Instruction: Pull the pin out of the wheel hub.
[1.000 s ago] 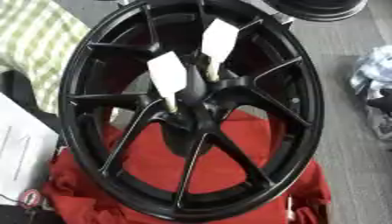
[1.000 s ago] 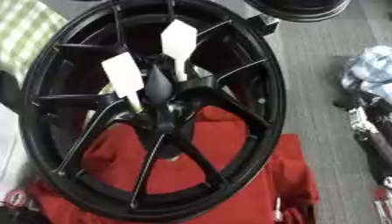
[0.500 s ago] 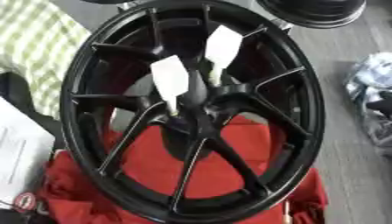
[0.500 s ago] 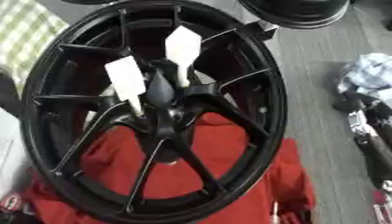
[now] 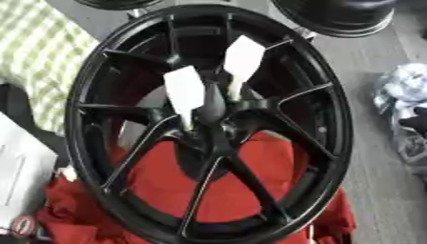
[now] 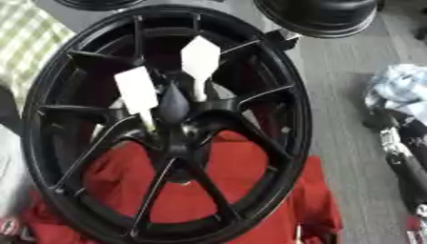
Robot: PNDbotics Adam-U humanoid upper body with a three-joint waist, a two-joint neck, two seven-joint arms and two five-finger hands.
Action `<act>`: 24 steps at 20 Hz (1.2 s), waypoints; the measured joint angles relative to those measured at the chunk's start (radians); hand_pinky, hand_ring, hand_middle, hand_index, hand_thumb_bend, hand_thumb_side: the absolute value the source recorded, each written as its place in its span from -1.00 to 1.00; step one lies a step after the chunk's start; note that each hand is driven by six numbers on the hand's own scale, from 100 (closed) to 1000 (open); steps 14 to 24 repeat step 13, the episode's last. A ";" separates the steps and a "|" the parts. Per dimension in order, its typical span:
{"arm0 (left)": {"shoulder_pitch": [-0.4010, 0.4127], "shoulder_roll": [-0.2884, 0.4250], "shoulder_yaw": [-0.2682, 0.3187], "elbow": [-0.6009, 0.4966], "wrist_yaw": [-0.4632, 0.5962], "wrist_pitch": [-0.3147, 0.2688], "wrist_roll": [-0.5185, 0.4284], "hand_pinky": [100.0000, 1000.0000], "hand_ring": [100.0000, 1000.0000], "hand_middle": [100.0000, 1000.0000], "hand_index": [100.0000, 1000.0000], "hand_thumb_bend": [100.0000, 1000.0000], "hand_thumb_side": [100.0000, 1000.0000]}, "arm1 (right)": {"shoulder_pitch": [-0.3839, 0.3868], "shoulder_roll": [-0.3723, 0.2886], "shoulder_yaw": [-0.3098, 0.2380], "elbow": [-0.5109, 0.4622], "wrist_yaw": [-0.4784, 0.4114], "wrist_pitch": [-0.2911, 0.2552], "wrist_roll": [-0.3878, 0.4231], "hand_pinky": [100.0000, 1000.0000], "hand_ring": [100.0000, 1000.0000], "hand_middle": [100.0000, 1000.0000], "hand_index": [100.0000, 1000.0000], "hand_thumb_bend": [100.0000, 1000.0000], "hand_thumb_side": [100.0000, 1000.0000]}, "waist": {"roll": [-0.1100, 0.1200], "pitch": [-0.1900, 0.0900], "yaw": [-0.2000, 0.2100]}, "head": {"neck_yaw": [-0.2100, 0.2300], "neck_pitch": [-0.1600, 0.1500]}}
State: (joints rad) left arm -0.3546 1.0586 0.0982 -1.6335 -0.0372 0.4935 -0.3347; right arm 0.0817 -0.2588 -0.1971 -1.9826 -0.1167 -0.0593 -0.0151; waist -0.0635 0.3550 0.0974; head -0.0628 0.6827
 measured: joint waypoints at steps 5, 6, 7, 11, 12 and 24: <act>-0.021 -0.045 0.009 -0.143 0.169 -0.133 0.154 0.10 0.35 0.25 0.57 -1.00 0.38 | -0.001 0.000 0.000 0.000 -0.004 -0.009 0.000 0.94 0.47 0.12 0.43 -1.00 -0.04 | 0.000 0.000 -0.001 | 0.004 0.000; -0.022 -0.060 0.008 -0.184 0.202 -0.165 0.191 0.09 0.34 0.24 0.56 -1.00 0.35 | -0.001 -0.001 0.000 0.000 -0.006 -0.013 0.001 0.94 0.47 0.12 0.43 -1.00 -0.05 | -0.001 0.000 -0.002 | 0.005 0.000; -0.023 -0.079 0.005 -0.227 0.232 -0.194 0.227 0.07 0.32 0.22 0.54 -1.00 0.33 | -0.001 -0.001 0.000 0.000 -0.009 -0.017 0.002 0.94 0.47 0.12 0.43 -1.00 -0.05 | -0.002 0.000 -0.003 | 0.006 0.000; -0.034 -0.183 -0.016 -0.329 0.308 -0.293 0.309 0.05 0.30 0.21 0.58 -1.00 0.34 | -0.008 -0.002 0.000 0.000 -0.018 -0.030 0.007 0.94 0.47 0.12 0.43 -1.00 -0.05 | -0.007 0.000 -0.011 | 0.009 0.000; -0.036 -0.214 -0.020 -0.338 0.312 -0.318 0.314 0.05 0.30 0.20 0.57 -1.00 0.33 | -0.011 -0.002 0.000 0.000 -0.019 -0.032 0.009 0.94 0.47 0.12 0.43 -1.00 -0.05 | -0.009 0.000 -0.014 | 0.009 0.000; -0.036 -0.247 -0.021 -0.343 0.311 -0.344 0.317 0.04 0.29 0.19 0.56 -1.00 0.33 | -0.012 -0.003 0.000 0.000 -0.019 -0.034 0.011 0.94 0.47 0.12 0.43 -1.00 -0.05 | -0.010 0.000 -0.016 | 0.010 0.000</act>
